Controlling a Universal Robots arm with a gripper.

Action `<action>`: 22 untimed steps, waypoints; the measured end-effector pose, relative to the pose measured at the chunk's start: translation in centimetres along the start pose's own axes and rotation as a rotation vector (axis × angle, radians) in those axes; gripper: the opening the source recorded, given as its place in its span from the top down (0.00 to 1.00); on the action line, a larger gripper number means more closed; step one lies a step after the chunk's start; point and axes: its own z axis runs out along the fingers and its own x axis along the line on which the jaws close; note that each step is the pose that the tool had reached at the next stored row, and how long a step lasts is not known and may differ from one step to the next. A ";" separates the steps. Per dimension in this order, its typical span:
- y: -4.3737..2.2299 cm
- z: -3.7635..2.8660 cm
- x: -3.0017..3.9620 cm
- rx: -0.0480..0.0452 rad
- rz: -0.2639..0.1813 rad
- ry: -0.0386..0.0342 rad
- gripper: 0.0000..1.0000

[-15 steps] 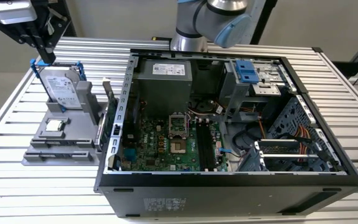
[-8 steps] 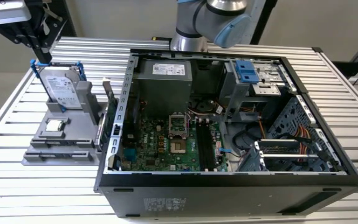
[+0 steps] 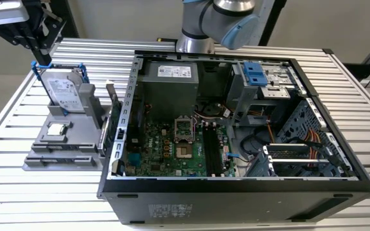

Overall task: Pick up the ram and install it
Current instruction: 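Reach for the ram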

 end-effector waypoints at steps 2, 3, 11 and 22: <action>0.00 0.00 0.01 0.0000 0.000 0.0000 1.00; 0.00 0.00 0.02 0.0000 0.000 0.0000 1.00; -0.64 -0.03 -0.03 0.0000 0.000 0.0000 1.00; -1.84 -0.08 -0.12 0.0001 0.000 0.0007 1.00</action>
